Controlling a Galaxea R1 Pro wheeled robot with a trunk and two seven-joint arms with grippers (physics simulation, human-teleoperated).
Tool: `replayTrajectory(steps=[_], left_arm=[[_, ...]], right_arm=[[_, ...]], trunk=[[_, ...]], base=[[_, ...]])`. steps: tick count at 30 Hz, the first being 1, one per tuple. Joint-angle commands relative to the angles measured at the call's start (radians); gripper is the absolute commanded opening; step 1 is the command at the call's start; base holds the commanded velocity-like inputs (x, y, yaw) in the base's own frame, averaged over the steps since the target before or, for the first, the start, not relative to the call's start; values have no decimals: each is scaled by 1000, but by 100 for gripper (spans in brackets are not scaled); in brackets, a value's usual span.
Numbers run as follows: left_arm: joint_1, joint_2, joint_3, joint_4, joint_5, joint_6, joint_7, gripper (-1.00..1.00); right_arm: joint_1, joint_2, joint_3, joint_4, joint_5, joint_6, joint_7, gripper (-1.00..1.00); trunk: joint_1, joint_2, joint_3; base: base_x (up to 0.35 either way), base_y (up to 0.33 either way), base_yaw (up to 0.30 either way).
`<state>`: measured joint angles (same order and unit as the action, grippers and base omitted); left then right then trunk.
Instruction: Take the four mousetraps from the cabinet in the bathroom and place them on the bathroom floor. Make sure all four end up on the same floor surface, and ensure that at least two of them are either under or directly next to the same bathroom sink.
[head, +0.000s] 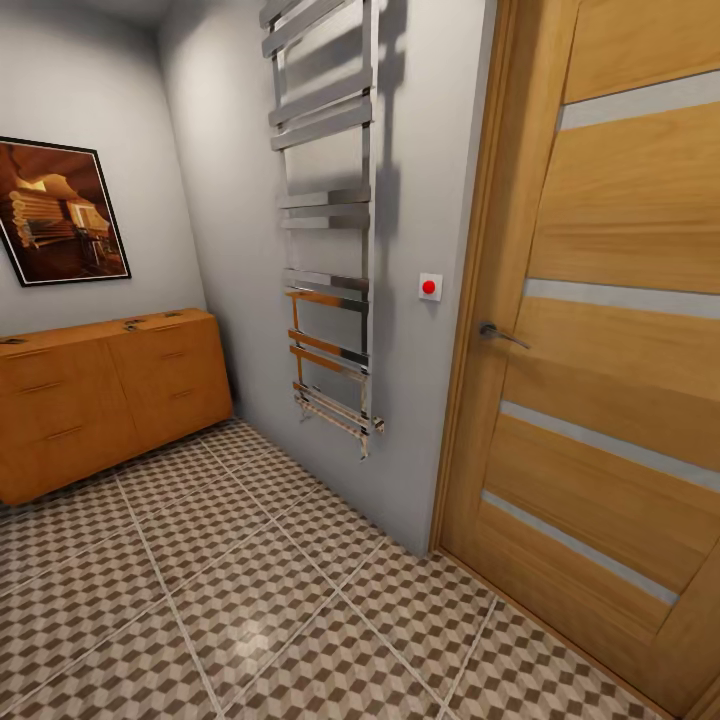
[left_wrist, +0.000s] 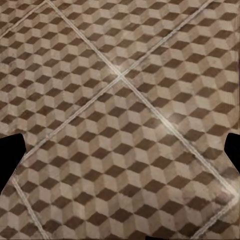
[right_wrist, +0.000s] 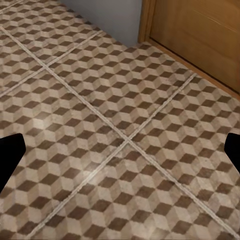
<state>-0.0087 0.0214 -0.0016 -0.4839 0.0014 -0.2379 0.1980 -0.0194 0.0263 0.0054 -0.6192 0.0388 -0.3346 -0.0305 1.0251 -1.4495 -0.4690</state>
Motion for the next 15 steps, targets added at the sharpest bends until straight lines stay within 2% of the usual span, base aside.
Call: replayTrajectory(steps=[1, 2, 4, 15], left_arm=[[-1, 0, 0, 14, 0, -31, 3, 100], [-1, 0, 0, 39, 0, -69, 3, 100], [-1, 0, 0, 48, 0, -76, 3, 100], [-1, -1, -1, 57, 0, -84, 2, 100]], right_arm=[[-1, 1, 1, 4, 4, -5, -3, 100], [-1, 0, 1, 7, 4, -8, -3, 100], [-1, 0, 1, 8, 4, -8, -3, 100], [-1, 1, -2, 9, 4, -9, -8, 100]], trunk=[[0, -1, -1], [0, -1, -1], [0, -1, -1], [0, -1, -1]], base=[[0, 0, 0], [0, 0, 0], [0, 0, 0], [0, 0, 0]])
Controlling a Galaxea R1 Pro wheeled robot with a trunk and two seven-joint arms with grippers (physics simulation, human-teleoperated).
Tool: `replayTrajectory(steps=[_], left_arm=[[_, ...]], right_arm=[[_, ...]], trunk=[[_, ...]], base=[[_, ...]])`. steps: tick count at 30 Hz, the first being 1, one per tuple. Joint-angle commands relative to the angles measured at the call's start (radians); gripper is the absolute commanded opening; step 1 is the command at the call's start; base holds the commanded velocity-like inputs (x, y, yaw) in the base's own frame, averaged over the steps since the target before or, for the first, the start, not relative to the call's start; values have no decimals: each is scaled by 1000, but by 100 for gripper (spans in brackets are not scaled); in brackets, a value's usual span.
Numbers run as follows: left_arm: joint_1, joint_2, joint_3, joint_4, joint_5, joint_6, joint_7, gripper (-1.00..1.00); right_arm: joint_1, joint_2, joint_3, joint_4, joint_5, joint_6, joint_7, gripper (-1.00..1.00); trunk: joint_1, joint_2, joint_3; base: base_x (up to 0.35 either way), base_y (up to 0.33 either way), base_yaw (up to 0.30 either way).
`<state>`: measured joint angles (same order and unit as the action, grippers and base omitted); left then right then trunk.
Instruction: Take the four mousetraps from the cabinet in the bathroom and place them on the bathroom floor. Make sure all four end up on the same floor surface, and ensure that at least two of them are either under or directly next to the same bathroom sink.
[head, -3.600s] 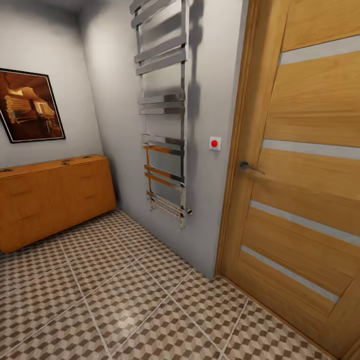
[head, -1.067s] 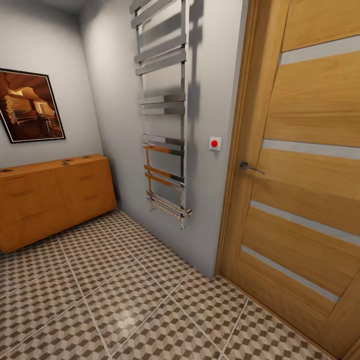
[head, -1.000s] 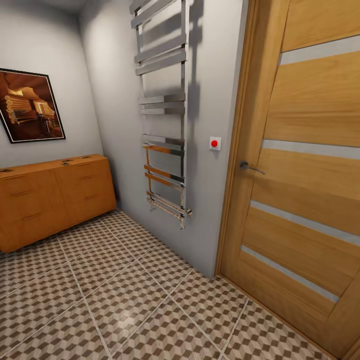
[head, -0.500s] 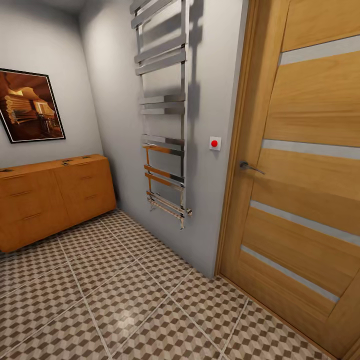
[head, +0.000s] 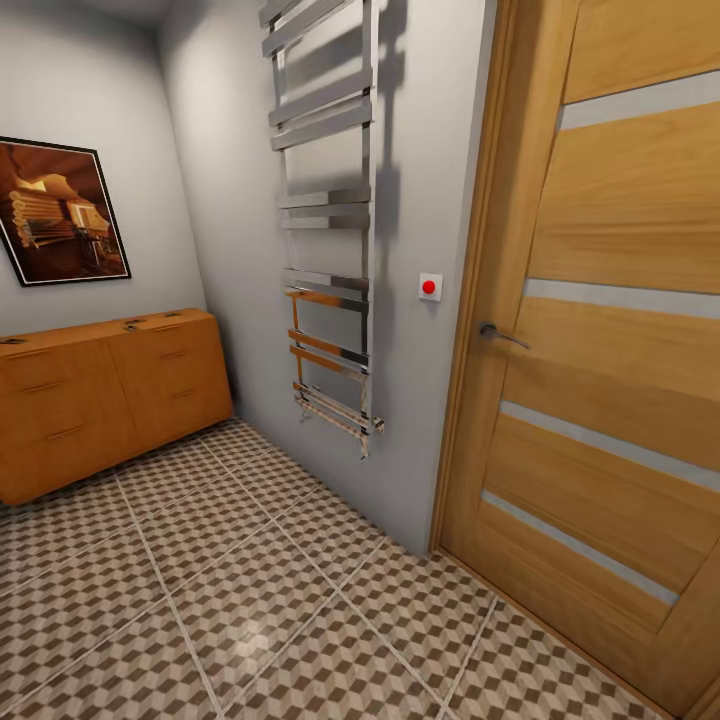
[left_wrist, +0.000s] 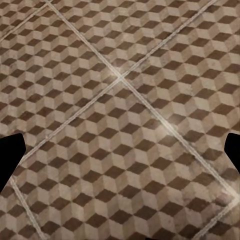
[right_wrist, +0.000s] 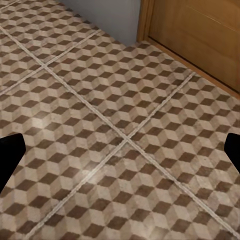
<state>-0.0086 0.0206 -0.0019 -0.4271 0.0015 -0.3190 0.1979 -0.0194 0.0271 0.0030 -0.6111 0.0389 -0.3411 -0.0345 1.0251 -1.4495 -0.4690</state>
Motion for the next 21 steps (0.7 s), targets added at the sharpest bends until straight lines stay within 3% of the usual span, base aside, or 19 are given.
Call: replayTrajectory(steps=[1, 7, 21], left_arm=[[-1, 0, 0, 1, 0, -3, 2, 100], [-1, -1, 0, 1, 0, -3, 2, 100], [-1, -2, -1, 1, 0, -3, 2, 100]], right_arm=[[-1, 0, 0, 1, 4, -2, -4, 100], [-1, 0, 0, 1, 4, -2, -5, 100], [-1, 0, -1, 1, 4, -2, -5, 100]], trunk=[[0, -1, -1], [0, -1, -1], [0, -1, -1]], base=[[0, 0, 0], [0, 0, 129], [0, 0, 262]])
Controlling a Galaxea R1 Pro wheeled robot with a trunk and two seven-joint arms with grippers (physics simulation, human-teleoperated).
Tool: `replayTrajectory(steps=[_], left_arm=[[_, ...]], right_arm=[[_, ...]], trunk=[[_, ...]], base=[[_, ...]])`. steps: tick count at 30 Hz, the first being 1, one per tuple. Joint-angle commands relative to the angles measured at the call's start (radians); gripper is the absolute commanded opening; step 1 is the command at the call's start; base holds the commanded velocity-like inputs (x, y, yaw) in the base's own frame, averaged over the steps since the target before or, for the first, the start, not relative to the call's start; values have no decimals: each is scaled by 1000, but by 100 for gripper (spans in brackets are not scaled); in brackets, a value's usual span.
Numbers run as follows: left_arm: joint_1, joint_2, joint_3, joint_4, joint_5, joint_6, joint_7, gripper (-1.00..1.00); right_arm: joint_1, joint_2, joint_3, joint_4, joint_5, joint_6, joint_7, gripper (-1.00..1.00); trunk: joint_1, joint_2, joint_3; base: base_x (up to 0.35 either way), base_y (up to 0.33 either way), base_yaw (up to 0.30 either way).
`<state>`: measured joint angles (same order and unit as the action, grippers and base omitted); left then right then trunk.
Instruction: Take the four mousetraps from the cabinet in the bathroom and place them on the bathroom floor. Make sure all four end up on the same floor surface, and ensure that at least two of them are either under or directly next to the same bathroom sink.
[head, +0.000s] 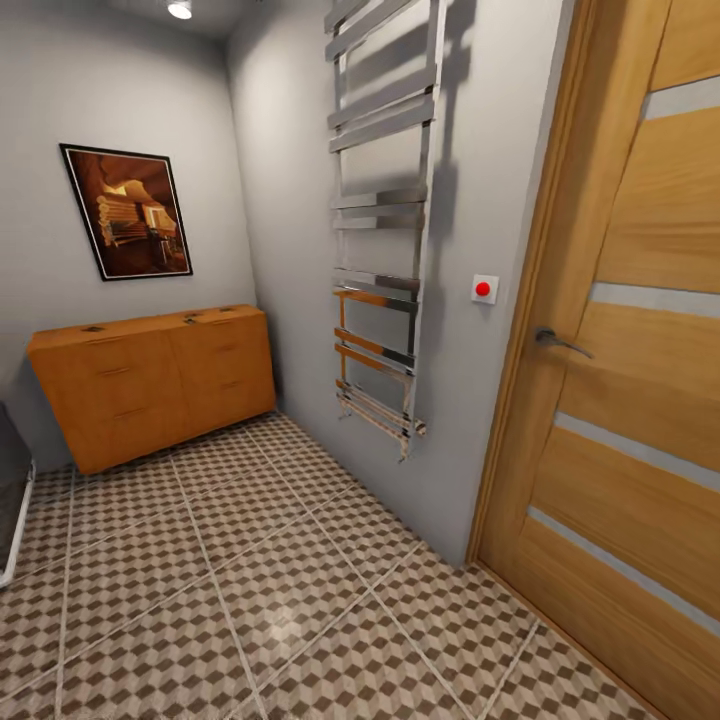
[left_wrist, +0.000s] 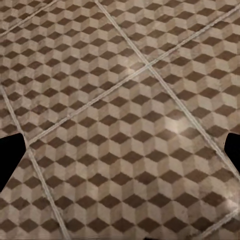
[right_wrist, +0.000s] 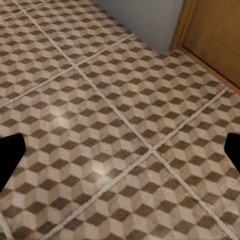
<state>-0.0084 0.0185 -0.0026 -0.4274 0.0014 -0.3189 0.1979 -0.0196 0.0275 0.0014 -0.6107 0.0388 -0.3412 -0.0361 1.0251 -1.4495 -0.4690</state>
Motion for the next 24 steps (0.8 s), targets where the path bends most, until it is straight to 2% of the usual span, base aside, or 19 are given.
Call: replayTrajectory(steps=[1, 19, 24], left_arm=[[-1, 0, 0, 1, 0, -3, 3, 100], [-1, -2, -1, 7, 0, -3, 3, 100], [-1, -2, -1, 8, 0, -3, 3, 100]], right_arm=[[0, 0, 0, 0, 4, -2, -4, 100], [0, 0, 0, 0, 4, -2, -4, 100], [0, 0, 0, 0, 4, -2, -4, 100]], trunk=[[0, -1, -1], [0, -1, -1], [0, -1, -1]], base=[[0, 0, 272], [0, 0, 258], [78, -82, 250]])
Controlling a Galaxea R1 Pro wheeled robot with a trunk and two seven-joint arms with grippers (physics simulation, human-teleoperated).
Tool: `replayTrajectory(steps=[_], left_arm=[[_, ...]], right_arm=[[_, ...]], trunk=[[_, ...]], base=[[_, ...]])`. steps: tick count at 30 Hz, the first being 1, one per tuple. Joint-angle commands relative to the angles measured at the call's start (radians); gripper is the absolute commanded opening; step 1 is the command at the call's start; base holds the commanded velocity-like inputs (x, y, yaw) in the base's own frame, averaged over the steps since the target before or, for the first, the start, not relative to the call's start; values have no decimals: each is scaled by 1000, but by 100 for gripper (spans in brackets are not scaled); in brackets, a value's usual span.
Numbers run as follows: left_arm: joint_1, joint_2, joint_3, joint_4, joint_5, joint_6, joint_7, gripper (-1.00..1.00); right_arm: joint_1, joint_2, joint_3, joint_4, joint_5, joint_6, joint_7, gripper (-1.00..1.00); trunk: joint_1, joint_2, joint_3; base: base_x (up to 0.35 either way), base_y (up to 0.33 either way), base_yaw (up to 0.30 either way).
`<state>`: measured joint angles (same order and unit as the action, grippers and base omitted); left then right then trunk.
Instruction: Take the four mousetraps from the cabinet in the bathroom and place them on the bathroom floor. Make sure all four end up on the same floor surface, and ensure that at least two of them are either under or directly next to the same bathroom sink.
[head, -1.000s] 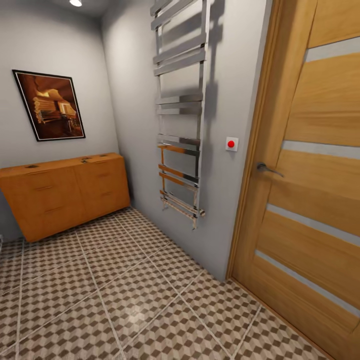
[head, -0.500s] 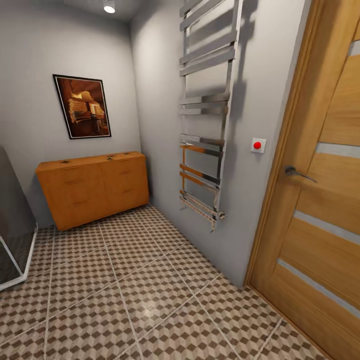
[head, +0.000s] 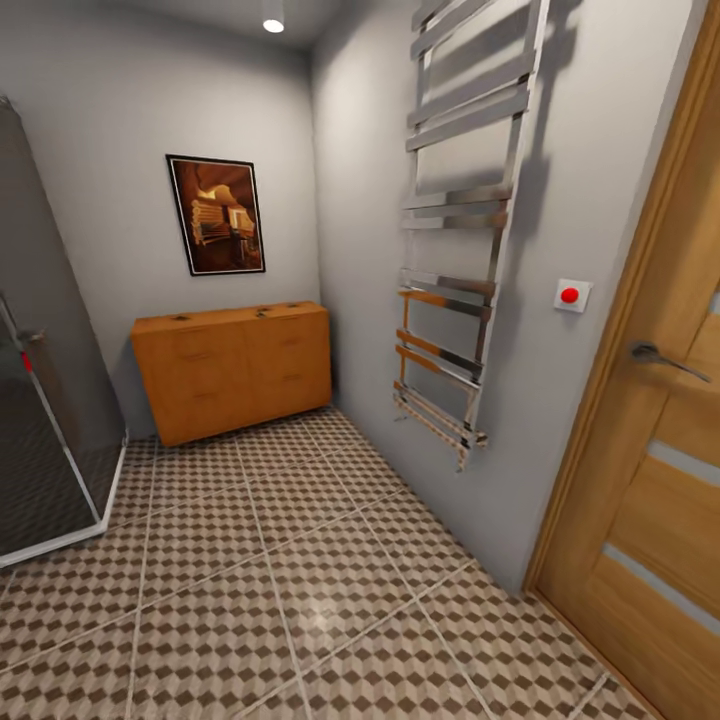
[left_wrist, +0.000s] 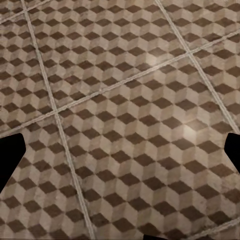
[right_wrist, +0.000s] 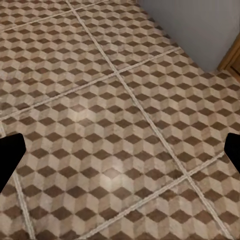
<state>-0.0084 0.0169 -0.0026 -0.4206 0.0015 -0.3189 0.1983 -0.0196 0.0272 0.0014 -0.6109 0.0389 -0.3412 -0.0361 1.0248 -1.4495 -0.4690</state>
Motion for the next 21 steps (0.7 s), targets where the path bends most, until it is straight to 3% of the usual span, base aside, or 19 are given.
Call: replayTrajectory(steps=[1, 21], left_arm=[[-1, 0, 0, 1, 0, -3, 3, 100], [-1, 0, 1, 2, 0, -3, 3, 100]], right_arm=[[0, 0, 0, 0, 4, -2, -4, 100], [0, -1, 0, 0, 4, -3, -4, 100]], trunk=[[0, 0, -1], [0, 0, -1]], base=[[161, -168, 250], [225, -193, 228]])
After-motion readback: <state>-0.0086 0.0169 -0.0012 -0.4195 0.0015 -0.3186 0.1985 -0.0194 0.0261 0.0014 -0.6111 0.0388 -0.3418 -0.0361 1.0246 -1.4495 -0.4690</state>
